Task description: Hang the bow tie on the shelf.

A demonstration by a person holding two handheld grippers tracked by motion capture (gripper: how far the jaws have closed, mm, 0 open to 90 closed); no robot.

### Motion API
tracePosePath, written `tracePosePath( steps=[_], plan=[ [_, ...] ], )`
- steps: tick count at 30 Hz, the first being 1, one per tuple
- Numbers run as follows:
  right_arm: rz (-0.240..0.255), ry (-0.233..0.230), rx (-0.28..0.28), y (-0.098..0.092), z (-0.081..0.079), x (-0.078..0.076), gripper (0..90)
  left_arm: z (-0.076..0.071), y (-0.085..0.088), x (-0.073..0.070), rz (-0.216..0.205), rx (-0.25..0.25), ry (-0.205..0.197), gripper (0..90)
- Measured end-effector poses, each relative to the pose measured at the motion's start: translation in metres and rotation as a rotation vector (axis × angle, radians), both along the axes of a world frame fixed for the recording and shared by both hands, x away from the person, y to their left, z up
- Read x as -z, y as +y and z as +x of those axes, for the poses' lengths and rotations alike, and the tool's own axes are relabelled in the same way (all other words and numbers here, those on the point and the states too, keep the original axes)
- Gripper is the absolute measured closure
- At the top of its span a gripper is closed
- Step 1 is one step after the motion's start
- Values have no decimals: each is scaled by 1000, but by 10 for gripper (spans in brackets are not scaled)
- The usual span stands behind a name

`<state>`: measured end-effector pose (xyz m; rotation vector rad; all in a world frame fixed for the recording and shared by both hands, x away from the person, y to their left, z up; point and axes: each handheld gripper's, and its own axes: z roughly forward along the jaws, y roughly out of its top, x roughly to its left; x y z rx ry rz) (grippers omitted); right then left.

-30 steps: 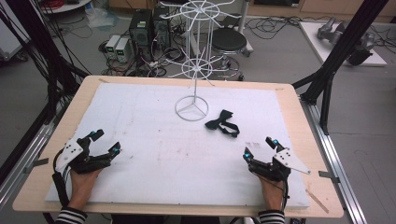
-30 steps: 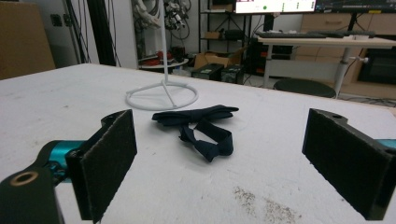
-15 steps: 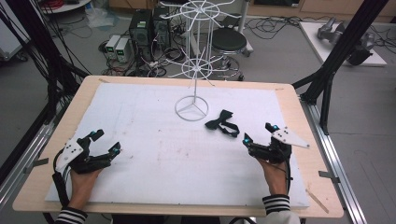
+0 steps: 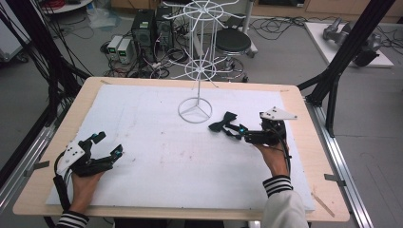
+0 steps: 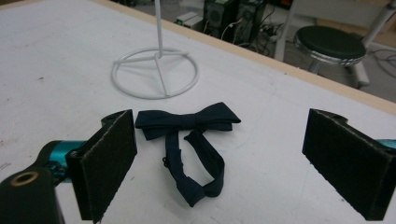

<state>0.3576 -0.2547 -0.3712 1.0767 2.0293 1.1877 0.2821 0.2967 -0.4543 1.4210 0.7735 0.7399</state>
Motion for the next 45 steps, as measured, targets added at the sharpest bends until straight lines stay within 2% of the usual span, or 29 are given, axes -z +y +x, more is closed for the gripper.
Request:
tracePosePath(
  steps=[2, 4, 9, 13, 17, 21, 25, 28, 31, 33, 38, 40, 43, 44, 45],
  plan=[
    [-3, 11, -4, 1, 3, -1, 90, 0, 0, 0, 0, 0, 0, 152],
    [-13, 40, -19, 7, 13, -4, 90, 0, 0, 0, 0, 0, 0, 152],
    [-39, 66, -32, 13, 24, -6, 90, 0, 0, 0, 0, 1, 0, 152],
    [-84, 119, -39, 17, 36, -4, 91, 0, 0, 0, -1, 1, 0, 152],
    [-93, 178, -49, 20, 46, -5, 91, 0, 0, 0, 3, 1, -1, 153],
    [-123, 208, -55, 22, 56, -6, 91, 0, 0, 0, 4, 1, 0, 153],
    [-123, 241, -45, 24, 63, -1, 91, 0, 0, 0, 3, 1, -2, 153],
    [-166, 274, -39, 26, 68, 6, 91, 0, 0, 0, 4, 1, -2, 153],
    [-164, 296, -41, 26, 72, 10, 91, 0, 0, 0, 6, 1, -2, 153],
    [-194, 315, -41, 26, 76, 8, 91, 0, 0, 0, 6, 1, -2, 153],
    [-209, 317, -49, 29, 82, 1, 91, 0, 0, 0, 6, 2, 0, 153],
    [-226, 346, -43, 29, 86, 1, 91, 0, -1, 0, 6, 2, -1, 153],
    [-245, 353, -54, 32, 88, 2, 92, 0, -1, 0, 6, 2, -1, 153],
    [-248, 361, -55, 33, 89, 3, 124, 0, -1, 0, 6, 2, -1, 153],
    [-267, 371, -88, 36, 89, 4, 208, 0, 0, 0, 6, 3, -1, 153]
  ],
)
